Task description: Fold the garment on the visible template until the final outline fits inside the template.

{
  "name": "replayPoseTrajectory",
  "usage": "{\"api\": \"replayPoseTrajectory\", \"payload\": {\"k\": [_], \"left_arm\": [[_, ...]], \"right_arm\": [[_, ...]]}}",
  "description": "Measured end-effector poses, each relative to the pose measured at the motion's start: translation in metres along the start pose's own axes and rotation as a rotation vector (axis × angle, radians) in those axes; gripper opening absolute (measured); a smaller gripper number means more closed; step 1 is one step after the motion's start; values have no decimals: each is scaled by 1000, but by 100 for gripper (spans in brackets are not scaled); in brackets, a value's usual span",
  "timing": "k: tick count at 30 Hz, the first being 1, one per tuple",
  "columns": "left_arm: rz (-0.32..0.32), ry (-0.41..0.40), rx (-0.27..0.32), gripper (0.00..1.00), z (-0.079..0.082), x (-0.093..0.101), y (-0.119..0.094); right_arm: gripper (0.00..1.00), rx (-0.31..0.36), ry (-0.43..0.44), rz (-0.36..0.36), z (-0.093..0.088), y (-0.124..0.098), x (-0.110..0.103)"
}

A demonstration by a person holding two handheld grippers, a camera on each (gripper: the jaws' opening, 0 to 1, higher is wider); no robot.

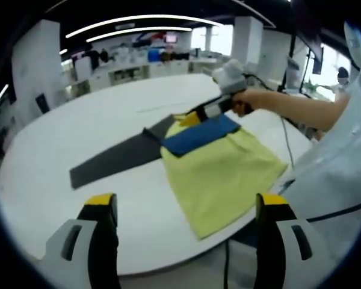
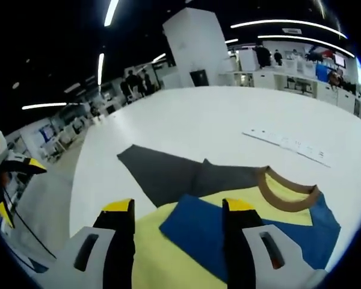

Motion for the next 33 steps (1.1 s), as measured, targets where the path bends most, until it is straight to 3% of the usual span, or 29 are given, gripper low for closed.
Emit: {"api": "replayPoseTrajectory", "payload": {"k": [33], "left_arm": [[-58, 60, 16, 92, 11, 7, 5]], "right_arm": [[93, 2, -92, -59, -2, -48, -2]]}}
Point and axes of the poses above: the point that each gripper's makers call its tool centre point, and the gripper's own axes: y roughly forward along the fingers, x roughly to its right, z roughly out of its top, the point moved 7 cm from there along -y, roughly backward along the fingers, and after that the axes turned 2 degrees about -z, right-handed, at the moved point
